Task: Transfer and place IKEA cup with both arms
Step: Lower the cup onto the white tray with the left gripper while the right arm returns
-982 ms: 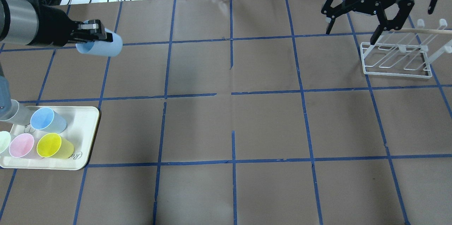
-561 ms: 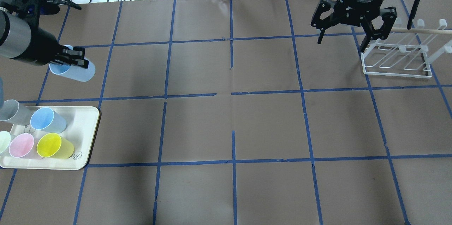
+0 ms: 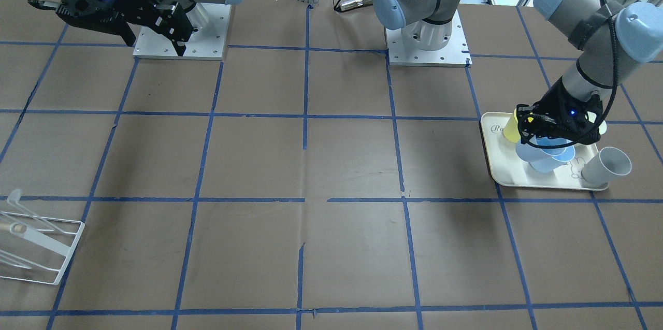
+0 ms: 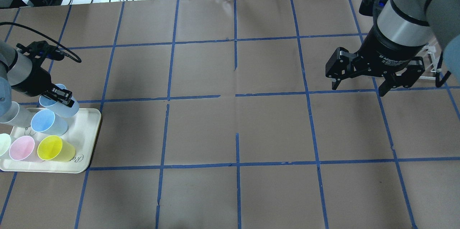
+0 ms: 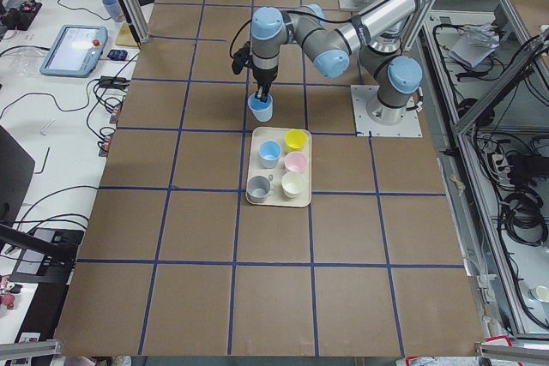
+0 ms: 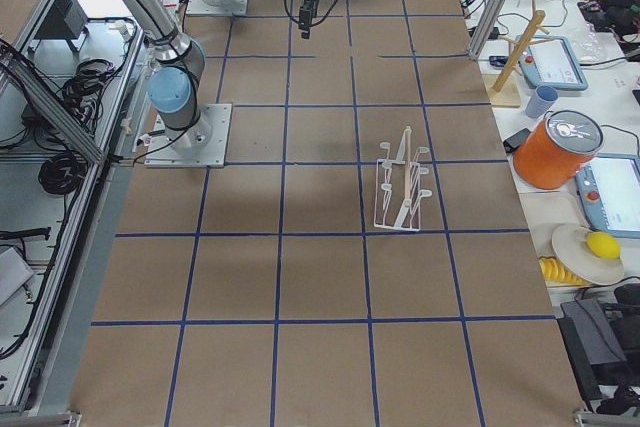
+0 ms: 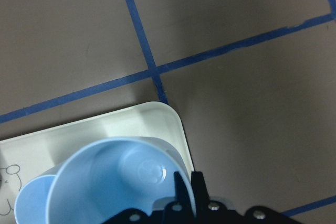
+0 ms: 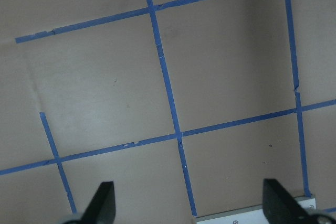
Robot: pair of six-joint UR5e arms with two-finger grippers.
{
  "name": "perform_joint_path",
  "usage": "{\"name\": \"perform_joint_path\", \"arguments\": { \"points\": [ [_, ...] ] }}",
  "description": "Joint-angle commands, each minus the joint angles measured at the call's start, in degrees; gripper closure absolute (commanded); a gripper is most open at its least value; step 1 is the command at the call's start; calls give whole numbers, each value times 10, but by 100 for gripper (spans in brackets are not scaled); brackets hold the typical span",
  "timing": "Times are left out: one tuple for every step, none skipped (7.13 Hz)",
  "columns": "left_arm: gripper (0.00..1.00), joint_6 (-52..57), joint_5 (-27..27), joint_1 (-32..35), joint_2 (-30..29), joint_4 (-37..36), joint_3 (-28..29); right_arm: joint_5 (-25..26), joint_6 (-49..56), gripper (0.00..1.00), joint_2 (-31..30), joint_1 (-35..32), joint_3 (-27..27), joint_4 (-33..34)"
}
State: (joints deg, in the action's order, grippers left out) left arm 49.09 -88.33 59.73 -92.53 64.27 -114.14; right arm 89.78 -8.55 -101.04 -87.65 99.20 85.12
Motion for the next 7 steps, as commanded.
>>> {"name": "perform_joint_path", "arguments": {
  "points": [
    [100,24,1,-18,-13,-74,-56,0,19,0,28,2,-31,-3],
    [100,21,1,-18,-13,-146,-97,0,10,0,45,0,-53,-7],
    [100,21,2,-17,-13,-169,-109,0,10,0,57,0,-52,-7],
    [100,20,2,-17,-16,-172,-113,0,8,0,56,-3,-48,-9],
    [100,14,3,-17,-16,-171,-120,0,-8,0,57,-8,-45,-9],
    [100,14,1,-19,-15,-177,-135,0,-2,0,57,-8,-45,-9],
    [25,14,2,-20,-15,-178,-133,1,-1,0,58,-8,-45,-9]
  ]
}}
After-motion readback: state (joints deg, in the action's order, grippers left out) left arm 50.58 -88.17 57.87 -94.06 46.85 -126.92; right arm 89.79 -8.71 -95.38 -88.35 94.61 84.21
